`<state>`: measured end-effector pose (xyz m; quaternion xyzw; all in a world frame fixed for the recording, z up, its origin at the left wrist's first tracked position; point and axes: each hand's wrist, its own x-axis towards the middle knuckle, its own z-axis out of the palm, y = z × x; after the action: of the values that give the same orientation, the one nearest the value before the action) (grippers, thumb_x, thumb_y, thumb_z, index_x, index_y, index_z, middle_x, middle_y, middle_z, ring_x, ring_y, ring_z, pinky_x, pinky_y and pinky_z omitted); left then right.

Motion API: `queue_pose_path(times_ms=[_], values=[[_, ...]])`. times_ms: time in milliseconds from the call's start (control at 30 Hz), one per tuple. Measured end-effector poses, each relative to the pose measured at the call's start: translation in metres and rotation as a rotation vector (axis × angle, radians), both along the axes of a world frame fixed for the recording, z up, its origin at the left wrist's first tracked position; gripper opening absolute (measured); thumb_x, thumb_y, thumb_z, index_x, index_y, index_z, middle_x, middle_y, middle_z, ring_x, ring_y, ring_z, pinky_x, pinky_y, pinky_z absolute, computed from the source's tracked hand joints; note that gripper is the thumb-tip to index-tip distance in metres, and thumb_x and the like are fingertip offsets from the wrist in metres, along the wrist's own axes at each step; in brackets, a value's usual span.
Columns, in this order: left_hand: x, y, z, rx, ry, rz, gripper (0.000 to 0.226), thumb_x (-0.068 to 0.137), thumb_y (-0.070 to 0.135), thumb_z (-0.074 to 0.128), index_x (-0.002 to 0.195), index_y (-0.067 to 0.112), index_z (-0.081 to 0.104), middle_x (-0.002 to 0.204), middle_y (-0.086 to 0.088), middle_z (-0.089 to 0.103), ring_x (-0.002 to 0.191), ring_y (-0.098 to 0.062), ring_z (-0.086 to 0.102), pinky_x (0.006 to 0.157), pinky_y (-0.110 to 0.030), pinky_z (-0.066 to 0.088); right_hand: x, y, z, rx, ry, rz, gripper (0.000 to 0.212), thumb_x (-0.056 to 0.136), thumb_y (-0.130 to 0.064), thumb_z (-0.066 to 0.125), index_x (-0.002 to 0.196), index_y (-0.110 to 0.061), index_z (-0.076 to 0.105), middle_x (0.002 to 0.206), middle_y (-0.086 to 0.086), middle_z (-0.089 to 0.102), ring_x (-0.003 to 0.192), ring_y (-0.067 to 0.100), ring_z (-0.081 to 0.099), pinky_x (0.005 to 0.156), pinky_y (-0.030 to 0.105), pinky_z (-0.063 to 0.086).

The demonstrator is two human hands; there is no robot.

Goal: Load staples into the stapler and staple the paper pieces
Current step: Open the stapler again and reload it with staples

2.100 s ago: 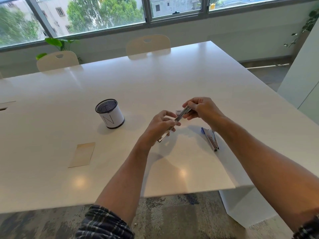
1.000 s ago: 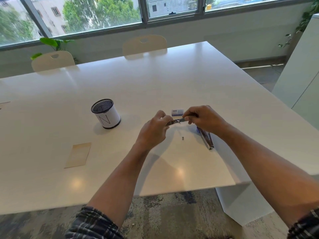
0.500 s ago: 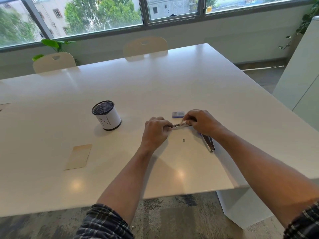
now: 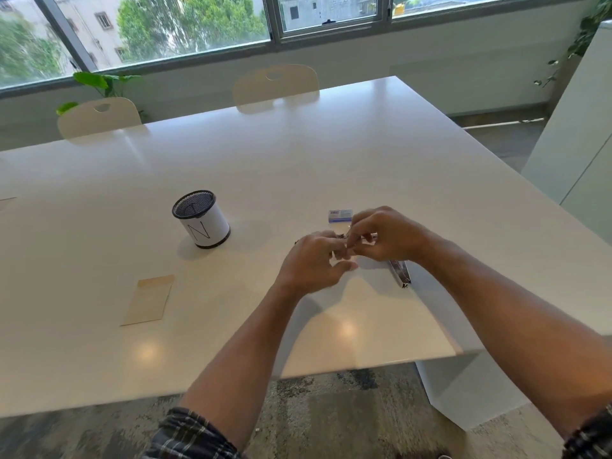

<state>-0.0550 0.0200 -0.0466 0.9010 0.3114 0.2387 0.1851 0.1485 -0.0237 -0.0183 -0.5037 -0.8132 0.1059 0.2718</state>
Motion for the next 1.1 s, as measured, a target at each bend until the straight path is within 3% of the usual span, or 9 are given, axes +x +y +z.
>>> queue_pose_path(times_ms=[167, 333, 467, 600, 667, 733, 867, 1000, 1100], values=[[0.003, -0.003, -0.004, -0.091, 0.007, 0.037, 0.014, 0.08, 0.028, 0.085, 0.086, 0.017, 0.082, 0.083, 0.006, 0.066, 0.07, -0.01, 0.059, 0.072, -0.033, 0.054, -0.001, 0.0, -0.002, -0.157, -0.144, 0.019, 0.016, 0.082, -0.012, 0.076, 0.092, -0.022, 0.084, 0.087, -0.008, 0.07, 0.068, 0.002, 0.053, 0.073, 0.023, 0.047], [0.005, -0.003, -0.005, -0.076, 0.013, 0.027, 0.009, 0.084, 0.022, 0.083, 0.089, 0.015, 0.081, 0.08, 0.01, 0.057, 0.069, -0.009, 0.052, 0.066, -0.025, 0.043, -0.003, 0.001, -0.008, -0.189, -0.173, -0.004, 0.013, 0.082, -0.012, 0.076, 0.086, -0.022, 0.084, 0.069, -0.026, 0.052, 0.068, -0.015, 0.053, 0.069, 0.004, 0.032], [0.0, -0.002, -0.006, -0.109, -0.019, 0.035, 0.005, 0.086, 0.015, 0.079, 0.09, 0.011, 0.08, 0.085, 0.002, 0.067, 0.074, -0.011, 0.057, 0.071, -0.026, 0.047, -0.006, 0.005, -0.009, -0.184, -0.135, -0.03, 0.014, 0.084, -0.013, 0.076, 0.088, -0.024, 0.084, 0.079, -0.012, 0.07, 0.066, -0.001, 0.056, 0.069, 0.01, 0.039], [-0.013, 0.006, 0.001, -0.183, -0.22, 0.176, 0.004, 0.085, 0.02, 0.079, 0.085, 0.016, 0.08, 0.08, 0.009, 0.072, 0.072, -0.001, 0.065, 0.069, -0.012, 0.047, -0.016, 0.011, -0.005, -0.095, 0.062, -0.133, 0.007, 0.084, -0.02, 0.081, 0.084, -0.026, 0.084, 0.067, -0.016, 0.068, 0.062, 0.004, 0.061, 0.064, 0.016, 0.043], [-0.022, 0.012, 0.007, -0.246, -0.339, 0.255, 0.007, 0.084, 0.027, 0.078, 0.083, 0.021, 0.079, 0.074, 0.011, 0.074, 0.068, 0.004, 0.065, 0.065, -0.009, 0.046, -0.027, 0.018, -0.001, -0.078, 0.231, -0.194, 0.004, 0.083, -0.021, 0.083, 0.082, -0.025, 0.083, 0.061, -0.02, 0.068, 0.058, -0.002, 0.061, 0.059, 0.011, 0.042], [-0.031, 0.018, 0.014, -0.316, -0.478, 0.295, 0.007, 0.082, 0.03, 0.078, 0.081, 0.024, 0.079, 0.073, 0.009, 0.075, 0.065, -0.002, 0.067, 0.064, -0.017, 0.051, -0.043, 0.029, 0.004, -0.105, 0.405, -0.226, 0.003, 0.084, -0.017, 0.082, 0.083, -0.02, 0.083, 0.062, -0.015, 0.072, 0.057, -0.003, 0.065, 0.059, 0.013, 0.048], [-0.05, 0.034, 0.028, -0.313, -0.682, 0.383, 0.006, 0.083, 0.021, 0.079, 0.08, 0.025, 0.077, 0.072, 0.001, 0.076, 0.062, -0.011, 0.068, 0.067, -0.037, 0.058, -0.081, 0.054, 0.02, -0.207, 0.728, -0.2, 0.007, 0.088, -0.014, 0.082, 0.09, -0.007, 0.081, 0.074, 0.008, 0.078, 0.071, 0.018, 0.076, 0.068, 0.033, 0.064], [-0.072, 0.052, 0.037, -0.213, -0.785, 0.537, 0.007, 0.084, 0.021, 0.082, 0.084, 0.027, 0.078, 0.08, -0.005, 0.077, 0.07, -0.015, 0.069, 0.072, -0.044, 0.059, -0.117, 0.08, 0.035, -0.29, 0.938, -0.146, 0.011, 0.089, -0.005, 0.079, 0.098, 0.002, 0.078, 0.079, 0.014, 0.077, 0.072, 0.019, 0.075, 0.074, 0.032, 0.064], [-0.09, 0.065, 0.043, -0.171, -0.841, 0.589, 0.004, 0.084, 0.019, 0.083, 0.087, 0.018, 0.08, 0.084, -0.011, 0.076, 0.075, -0.019, 0.069, 0.073, -0.04, 0.056, -0.139, 0.096, 0.045, -0.344, 1.006, -0.122, 0.015, 0.089, -0.001, 0.077, 0.102, 0.006, 0.077, 0.082, 0.019, 0.076, 0.074, 0.02, 0.074, 0.079, 0.033, 0.064]])
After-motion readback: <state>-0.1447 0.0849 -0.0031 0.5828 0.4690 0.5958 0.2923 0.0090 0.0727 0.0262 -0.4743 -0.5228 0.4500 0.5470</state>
